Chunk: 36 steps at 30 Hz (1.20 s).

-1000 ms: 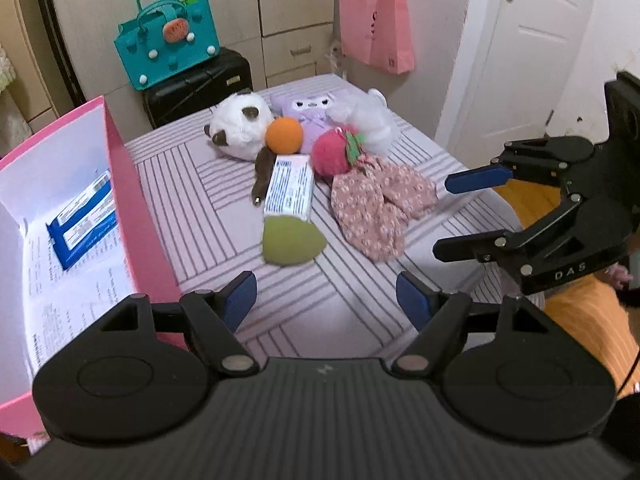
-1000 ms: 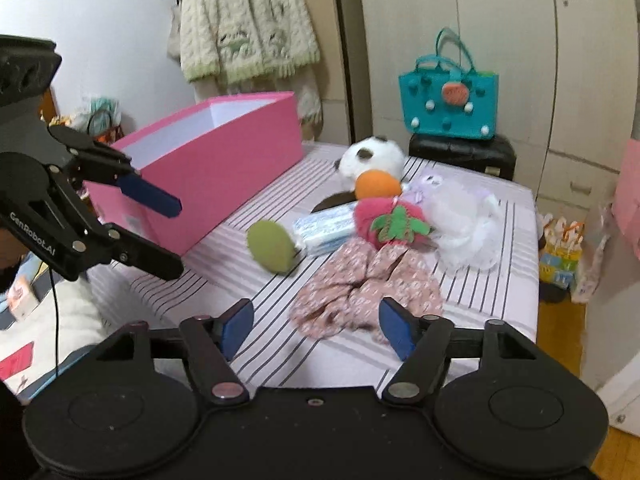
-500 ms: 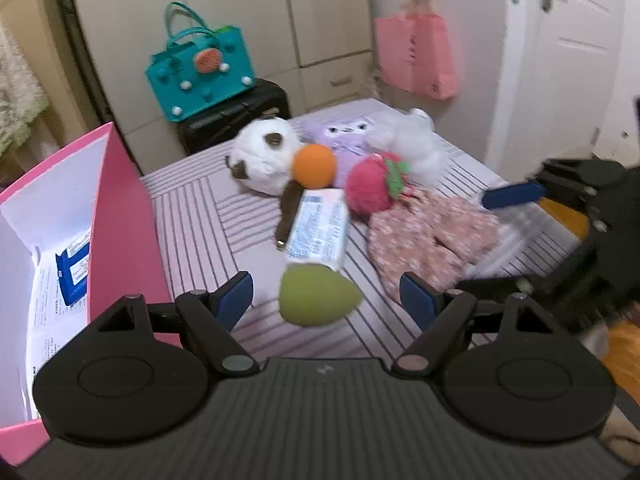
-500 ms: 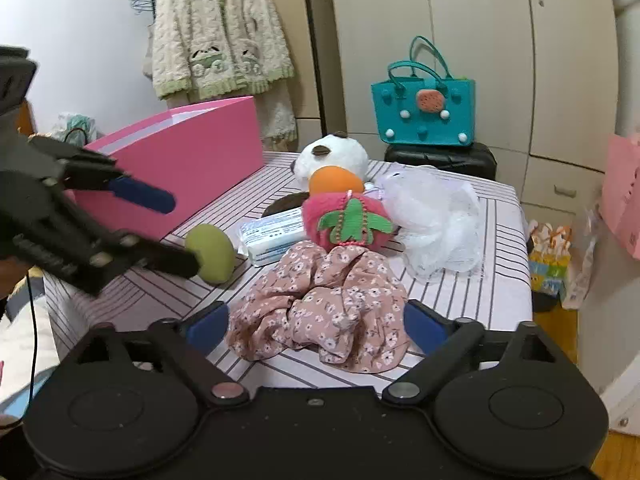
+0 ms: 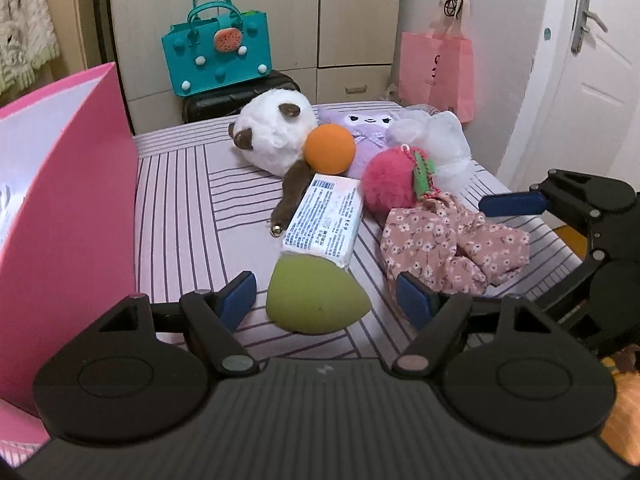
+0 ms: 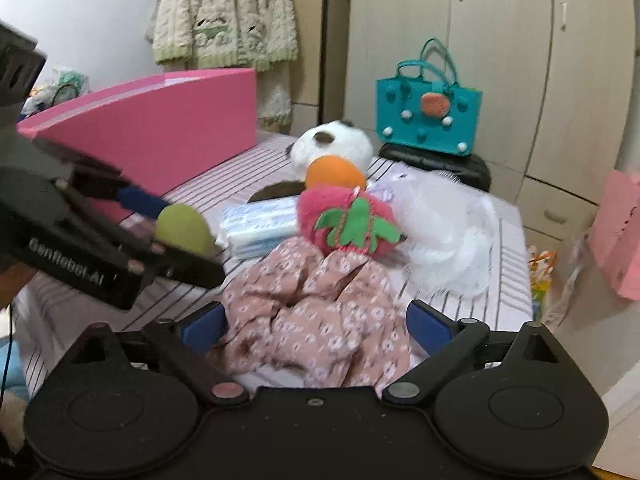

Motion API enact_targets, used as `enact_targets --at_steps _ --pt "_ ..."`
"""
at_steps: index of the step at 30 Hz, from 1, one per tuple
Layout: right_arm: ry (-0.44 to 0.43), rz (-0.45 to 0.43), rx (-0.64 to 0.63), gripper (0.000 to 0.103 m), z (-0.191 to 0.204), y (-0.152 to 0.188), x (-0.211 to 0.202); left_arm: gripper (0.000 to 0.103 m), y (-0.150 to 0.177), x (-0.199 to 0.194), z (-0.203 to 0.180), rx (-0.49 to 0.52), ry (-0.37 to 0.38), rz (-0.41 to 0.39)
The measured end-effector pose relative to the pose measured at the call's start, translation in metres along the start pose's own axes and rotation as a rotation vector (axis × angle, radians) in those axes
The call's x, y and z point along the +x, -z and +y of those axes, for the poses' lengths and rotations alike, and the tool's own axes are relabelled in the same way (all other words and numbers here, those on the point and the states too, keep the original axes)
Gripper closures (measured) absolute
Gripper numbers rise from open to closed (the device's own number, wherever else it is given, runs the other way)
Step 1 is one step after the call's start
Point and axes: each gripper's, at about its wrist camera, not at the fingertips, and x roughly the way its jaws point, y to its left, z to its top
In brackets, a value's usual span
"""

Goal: Organize soft objects
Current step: 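Move the left tool back to the table toward the green sponge, then grasp the green sponge with the left tool while the right tool grasps the floral scrunchie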

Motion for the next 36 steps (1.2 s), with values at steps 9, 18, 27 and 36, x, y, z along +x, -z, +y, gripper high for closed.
enact_targets --at_steps 9,18,27,36 --pt "-0.017 0.022 0.029 0.007 0.000 -0.004 0.012 0.045 0.009 0.003 -0.002 0.004 -0.032 -0.031" --pt "0.028 0.004 0.094 0.013 0.007 0.002 0.007 0.052 0.007 0.006 -0.004 0.023 -0.030 -0.034" --pt "0.053 -0.019 0.120 0.060 0.006 0.006 -0.001 0.058 0.008 0.003 -0.003 -0.028 -0.045 -0.036" --pt "0.125 -0.055 0.153 0.083 0.011 0.006 -0.010 0.058 0.012 -0.012 -0.006 -0.028 -0.063 -0.037"
